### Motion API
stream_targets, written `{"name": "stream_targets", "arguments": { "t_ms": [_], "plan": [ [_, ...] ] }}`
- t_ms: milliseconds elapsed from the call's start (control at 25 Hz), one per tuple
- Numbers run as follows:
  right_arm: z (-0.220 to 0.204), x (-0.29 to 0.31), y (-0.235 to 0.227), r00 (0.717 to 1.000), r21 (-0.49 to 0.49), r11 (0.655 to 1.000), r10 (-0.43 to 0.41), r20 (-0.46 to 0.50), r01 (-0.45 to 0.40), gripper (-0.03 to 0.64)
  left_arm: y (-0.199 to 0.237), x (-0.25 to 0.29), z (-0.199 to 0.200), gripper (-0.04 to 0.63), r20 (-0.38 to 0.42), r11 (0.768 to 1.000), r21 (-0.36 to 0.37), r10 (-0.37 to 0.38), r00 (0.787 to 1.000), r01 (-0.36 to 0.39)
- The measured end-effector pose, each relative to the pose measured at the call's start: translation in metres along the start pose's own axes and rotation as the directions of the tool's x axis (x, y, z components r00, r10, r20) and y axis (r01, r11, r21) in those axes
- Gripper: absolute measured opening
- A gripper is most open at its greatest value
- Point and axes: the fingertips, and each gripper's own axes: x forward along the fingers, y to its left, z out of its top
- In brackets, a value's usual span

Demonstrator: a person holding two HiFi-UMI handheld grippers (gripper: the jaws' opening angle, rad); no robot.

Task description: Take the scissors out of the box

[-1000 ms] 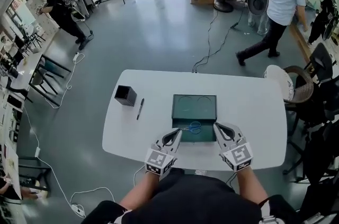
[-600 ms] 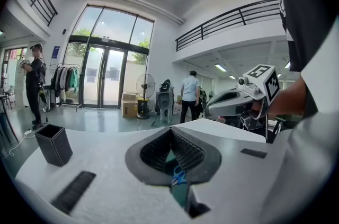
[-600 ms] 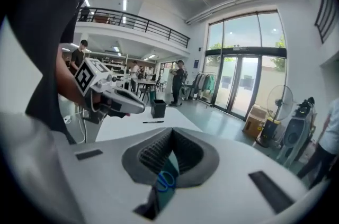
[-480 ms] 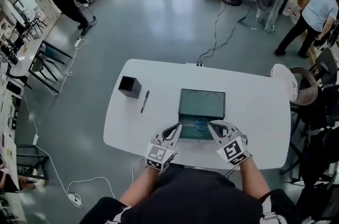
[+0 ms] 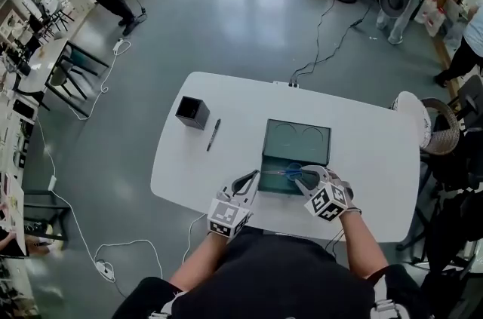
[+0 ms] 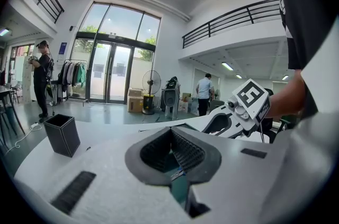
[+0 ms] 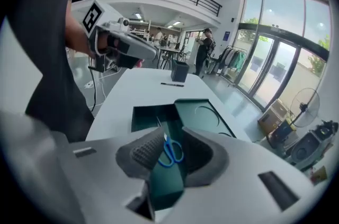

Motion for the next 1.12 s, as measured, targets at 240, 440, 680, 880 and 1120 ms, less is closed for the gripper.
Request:
{"name": "stream_targets", "arguments": {
  "t_ms": [240, 440, 680, 880, 1120],
  "plan": [
    [-0.022, 0.033, 0.013, 0.993, -0.104, 0.992, 0.058, -0.105, -0.069, 0.133, 0.005, -0.007, -0.008, 0.012, -0.004, 1.0, -0.014, 0.019, 1.0, -0.019],
    [-0.04, 0.059, 0.019, 0.977, -0.094, 0.987, 0.108, -0.184, -0.127, 0.133, 0.015, -0.015, -0.012, 0.012, -0.013, 0.999, -0.029, 0.042, 0.999, -0.042],
    [-0.052, 0.076, 0.021, 0.959, -0.134, 0.981, 0.099, -0.266, -0.138, 0.106, 0.025, -0.02, -0.021, 0.012, -0.027, 0.997, -0.05, 0.061, 0.998, -0.062],
    [-0.062, 0.085, 0.023, 0.943, -0.152, 0.98, 0.071, -0.324, -0.126, 0.106, 0.031, -0.019, -0.017, 0.012, -0.026, 0.996, -0.055, 0.068, 0.997, -0.07],
    [-0.066, 0.097, 0.024, 0.933, -0.176, 0.975, 0.063, -0.354, -0.133, 0.106, 0.038, -0.021, -0.018, 0.012, -0.024, 0.995, -0.06, 0.075, 0.997, -0.076]
  ]
}}
